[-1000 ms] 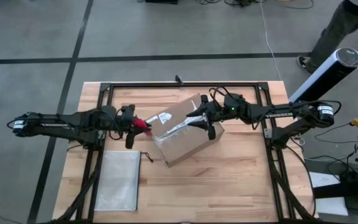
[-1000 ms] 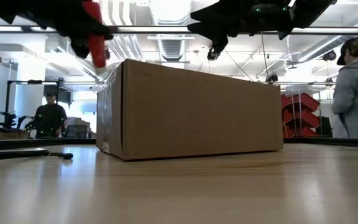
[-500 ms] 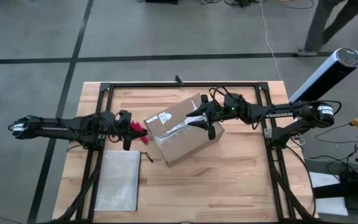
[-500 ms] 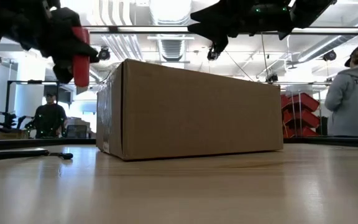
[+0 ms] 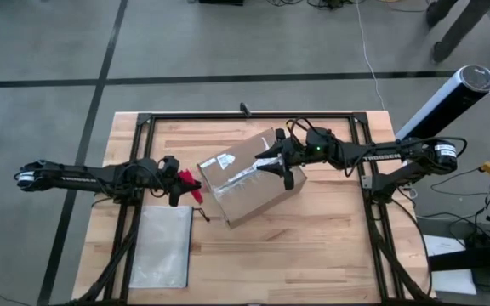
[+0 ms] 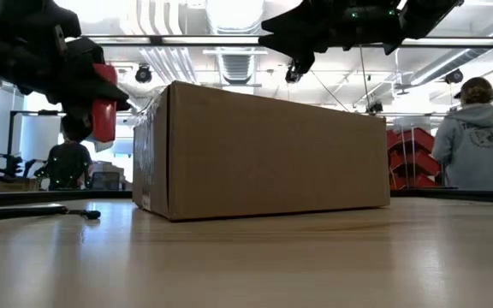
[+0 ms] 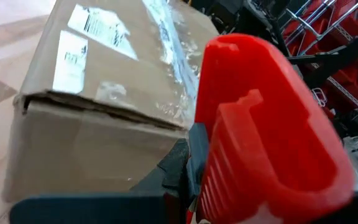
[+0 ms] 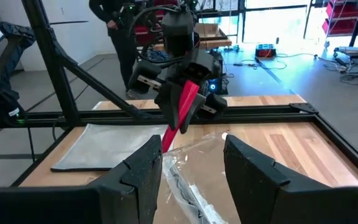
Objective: Unpack boxes
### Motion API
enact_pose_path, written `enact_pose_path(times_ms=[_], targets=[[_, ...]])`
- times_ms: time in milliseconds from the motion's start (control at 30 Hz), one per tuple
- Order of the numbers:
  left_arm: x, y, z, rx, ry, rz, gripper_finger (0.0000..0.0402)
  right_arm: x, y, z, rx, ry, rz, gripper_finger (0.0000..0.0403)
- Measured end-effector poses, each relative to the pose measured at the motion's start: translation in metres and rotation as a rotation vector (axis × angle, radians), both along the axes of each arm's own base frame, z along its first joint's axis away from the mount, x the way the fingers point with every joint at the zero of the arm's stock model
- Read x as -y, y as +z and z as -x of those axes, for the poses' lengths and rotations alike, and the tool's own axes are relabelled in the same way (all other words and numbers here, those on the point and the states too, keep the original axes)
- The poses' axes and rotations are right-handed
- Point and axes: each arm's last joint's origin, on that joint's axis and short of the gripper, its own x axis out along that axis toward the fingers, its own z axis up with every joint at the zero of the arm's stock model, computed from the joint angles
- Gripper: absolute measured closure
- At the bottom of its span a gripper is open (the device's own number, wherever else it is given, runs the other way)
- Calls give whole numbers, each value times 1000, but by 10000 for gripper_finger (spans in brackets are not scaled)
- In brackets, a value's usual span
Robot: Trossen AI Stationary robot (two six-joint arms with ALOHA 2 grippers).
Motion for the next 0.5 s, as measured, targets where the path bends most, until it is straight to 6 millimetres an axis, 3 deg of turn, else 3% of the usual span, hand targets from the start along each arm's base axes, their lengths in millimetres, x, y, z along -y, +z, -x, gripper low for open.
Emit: enact_pose_path(times_ms=[500], targets=[[1, 12, -1, 169, -48, -175, 366, 0, -2, -1, -6, 0, -1, 277]])
